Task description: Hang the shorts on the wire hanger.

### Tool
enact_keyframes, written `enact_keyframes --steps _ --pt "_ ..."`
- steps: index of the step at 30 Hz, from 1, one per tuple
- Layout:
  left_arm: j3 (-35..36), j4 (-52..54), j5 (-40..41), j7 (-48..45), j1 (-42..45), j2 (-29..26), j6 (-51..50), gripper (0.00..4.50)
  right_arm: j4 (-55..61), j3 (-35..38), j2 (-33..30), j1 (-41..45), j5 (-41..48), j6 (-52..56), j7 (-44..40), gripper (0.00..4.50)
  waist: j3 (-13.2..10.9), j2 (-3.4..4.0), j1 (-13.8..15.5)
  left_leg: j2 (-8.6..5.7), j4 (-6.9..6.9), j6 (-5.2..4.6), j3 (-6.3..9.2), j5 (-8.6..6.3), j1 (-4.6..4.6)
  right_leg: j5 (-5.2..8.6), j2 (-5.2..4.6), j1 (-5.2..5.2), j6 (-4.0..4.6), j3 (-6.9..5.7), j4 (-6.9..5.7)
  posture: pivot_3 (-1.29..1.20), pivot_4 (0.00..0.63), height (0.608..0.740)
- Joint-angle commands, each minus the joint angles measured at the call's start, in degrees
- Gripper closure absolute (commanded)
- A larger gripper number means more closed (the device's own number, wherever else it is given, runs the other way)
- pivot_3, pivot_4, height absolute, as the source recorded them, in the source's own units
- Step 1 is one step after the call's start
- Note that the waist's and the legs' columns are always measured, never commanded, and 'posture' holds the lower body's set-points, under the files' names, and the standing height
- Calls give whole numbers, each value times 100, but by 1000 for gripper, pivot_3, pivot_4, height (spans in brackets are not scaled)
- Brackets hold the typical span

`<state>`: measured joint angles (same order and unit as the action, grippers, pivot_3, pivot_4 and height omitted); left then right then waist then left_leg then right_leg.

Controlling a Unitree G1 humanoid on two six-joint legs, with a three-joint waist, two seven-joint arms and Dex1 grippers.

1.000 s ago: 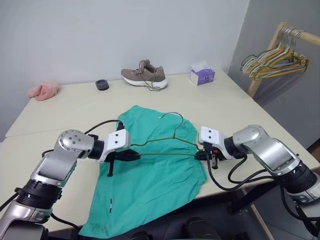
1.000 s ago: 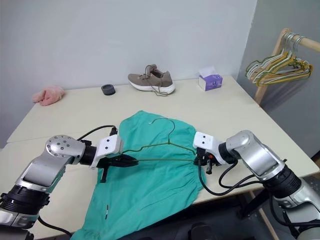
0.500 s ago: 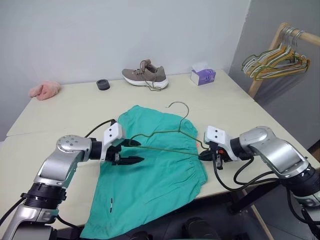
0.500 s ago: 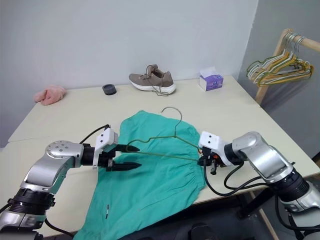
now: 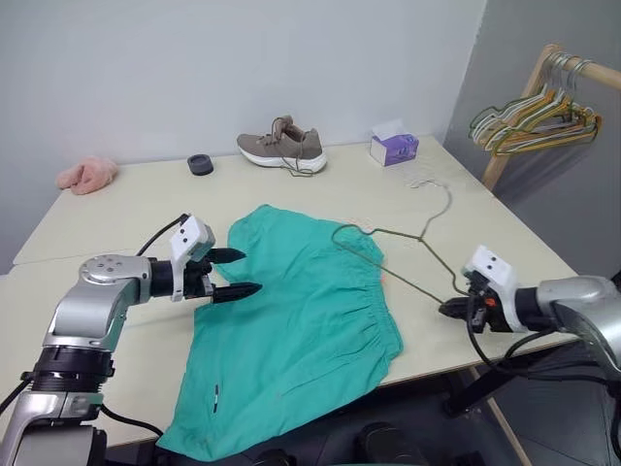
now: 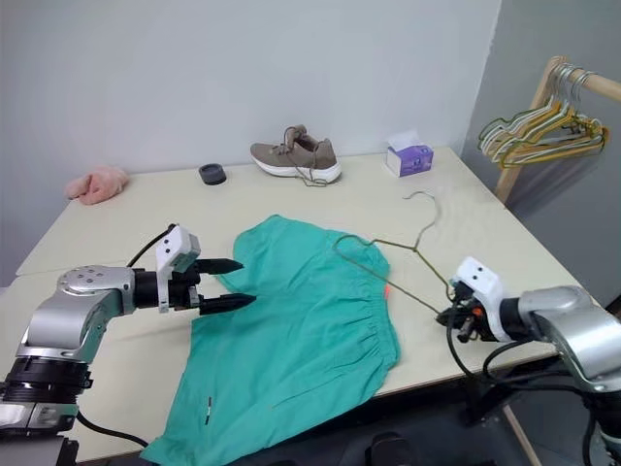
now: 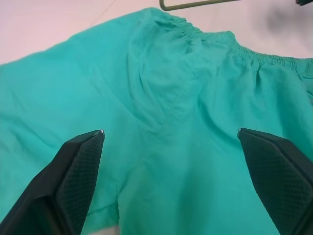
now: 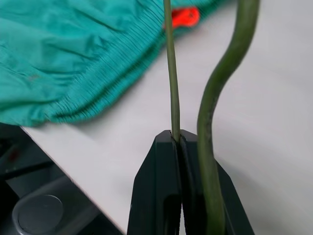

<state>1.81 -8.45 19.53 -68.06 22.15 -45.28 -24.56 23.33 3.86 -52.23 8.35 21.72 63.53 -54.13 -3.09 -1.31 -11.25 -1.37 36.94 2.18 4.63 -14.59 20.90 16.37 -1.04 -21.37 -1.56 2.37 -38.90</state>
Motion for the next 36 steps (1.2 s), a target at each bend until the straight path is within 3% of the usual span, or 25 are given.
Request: enact_keyframes --steps 1,5,9,19,26,36 --pt "-44 25 -82 -27 122 -20 210 40 387 804 3 -543 238 325 263 4500 0 0 -14 0 -1 0 -3 0 0 0 0 -1 0 2 -1 -303 0 740" --pt "-151 -32 -140 -90 207 5 300 40 523 1172 165 -1254 437 637 477 4500 1 0 -62 2 -3 0 -4 0 -1 0 2 0 0 3 -1 -306 0 740" --pt "-229 -65 -189 -159 285 20 353 40 587 1098 301 -1538 586 844 689 4500 1 -1 -153 6 -4 1 -3 -2 0 2 7 0 -1 2 -1 -315 0 740" --pt "-215 -36 -204 -155 171 -8 501 40 380 585 333 -707 1168 1328 723 4500 0 -2 -261 5 -5 0 -3 -7 2 6 10 -1 -7 3 2 -281 0 740" --pt "-85 -61 -192 -33 -25 -52 597 40 567 129 -152 -640 1100 719 540 4500 -2 -5 -261 4 -3 -2 -4 -10 2 7 8 0 -9 5 4 -268 0 740" --pt "76 -349 -305 244 -76 -7 891 40 917 -605 -918 -414 317 -680 514 4500 -4 -6 -257 4 -4 -1 -5 -12 2 8 6 -1 -10 5 7 -259 0 740"
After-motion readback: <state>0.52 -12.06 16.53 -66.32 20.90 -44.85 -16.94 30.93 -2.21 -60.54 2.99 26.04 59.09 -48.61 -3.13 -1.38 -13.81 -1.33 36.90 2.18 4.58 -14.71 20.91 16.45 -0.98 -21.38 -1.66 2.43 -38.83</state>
